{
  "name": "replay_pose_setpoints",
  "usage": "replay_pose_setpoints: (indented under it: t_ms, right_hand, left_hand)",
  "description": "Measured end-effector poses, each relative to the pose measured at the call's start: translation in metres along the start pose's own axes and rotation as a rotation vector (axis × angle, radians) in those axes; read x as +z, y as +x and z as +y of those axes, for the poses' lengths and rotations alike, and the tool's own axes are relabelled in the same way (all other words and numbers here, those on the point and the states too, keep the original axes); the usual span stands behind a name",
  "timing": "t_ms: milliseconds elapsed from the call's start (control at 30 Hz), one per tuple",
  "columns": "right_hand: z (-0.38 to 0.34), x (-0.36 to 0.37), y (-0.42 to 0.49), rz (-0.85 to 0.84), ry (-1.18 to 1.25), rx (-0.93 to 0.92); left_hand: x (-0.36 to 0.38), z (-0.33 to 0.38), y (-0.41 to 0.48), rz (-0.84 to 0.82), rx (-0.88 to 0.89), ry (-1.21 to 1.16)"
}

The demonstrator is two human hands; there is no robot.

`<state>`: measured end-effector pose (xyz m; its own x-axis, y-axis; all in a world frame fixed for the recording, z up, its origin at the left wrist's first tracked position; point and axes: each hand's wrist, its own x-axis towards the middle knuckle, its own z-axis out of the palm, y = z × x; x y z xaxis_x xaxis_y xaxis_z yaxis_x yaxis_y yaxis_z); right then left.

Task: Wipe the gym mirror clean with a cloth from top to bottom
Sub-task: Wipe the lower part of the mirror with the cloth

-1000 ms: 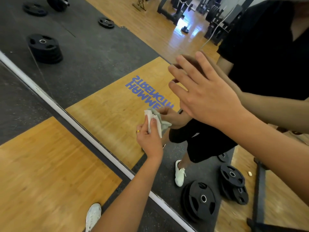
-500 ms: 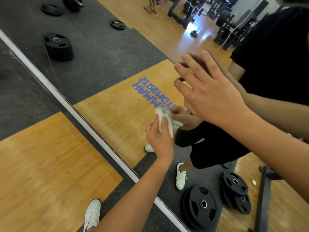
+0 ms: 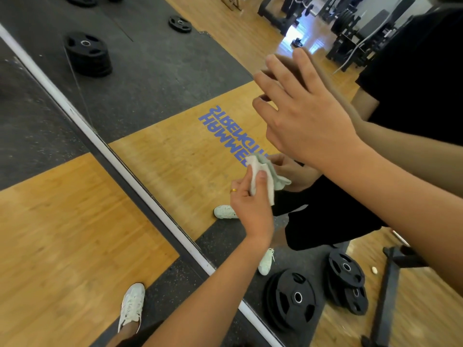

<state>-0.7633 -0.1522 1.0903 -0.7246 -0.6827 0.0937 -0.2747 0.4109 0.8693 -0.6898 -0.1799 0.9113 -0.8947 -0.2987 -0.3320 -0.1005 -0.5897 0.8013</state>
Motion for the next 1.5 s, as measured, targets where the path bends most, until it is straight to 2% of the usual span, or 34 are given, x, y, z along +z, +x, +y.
replay_pose_setpoints:
  t_ms: [167,367,567,733,900,1000,1133,1300,1500]
  right_hand:
    - [-0.001,-0.002,0.0,-0.003,-0.042,-0.017]
    - [0.001,-0.004,-0.001,-0.026,-0.034,-0.016]
    - [0.0,-0.002,-0.002,0.005,-0.05,-0.016]
    - [-0.003,-0.006,-0.007,0.047,-0.077,-0.036]
    - [-0.025,-0.023,-0.048,0.005,0.067,0.02]
    - [-0.012,-0.04,-0.092,-0.045,0.143,0.101]
    - [0.017,-0.051,-0.152,-0.108,0.037,0.131]
    - [0.024,-0.042,-0.177,-0.155,-0.135,0.046]
    - [0.023,-0.031,-0.178,-0.149,-0.197,0.046]
  left_hand:
    - [0.002,-0.013,-0.014,-0.008,0.008,-0.02]
    - [0.0,-0.026,-0.008,0.19,-0.128,-0.05]
    - [0.025,-0.014,-0.033,0.068,-0.015,-0.114]
    - [0.007,-0.026,-0.026,0.176,-0.103,-0.061]
    - [-0.009,-0.037,-0.029,0.144,-0.135,0.058]
    - [-0.008,-0.037,-0.032,0.129,-0.141,0.08]
    - [-0.004,-0.044,-0.047,0.084,-0.121,0.071]
    - [0.005,-0.046,-0.059,0.138,-0.108,0.047]
    - [0.024,-0.031,-0.076,0.03,0.077,0.007]
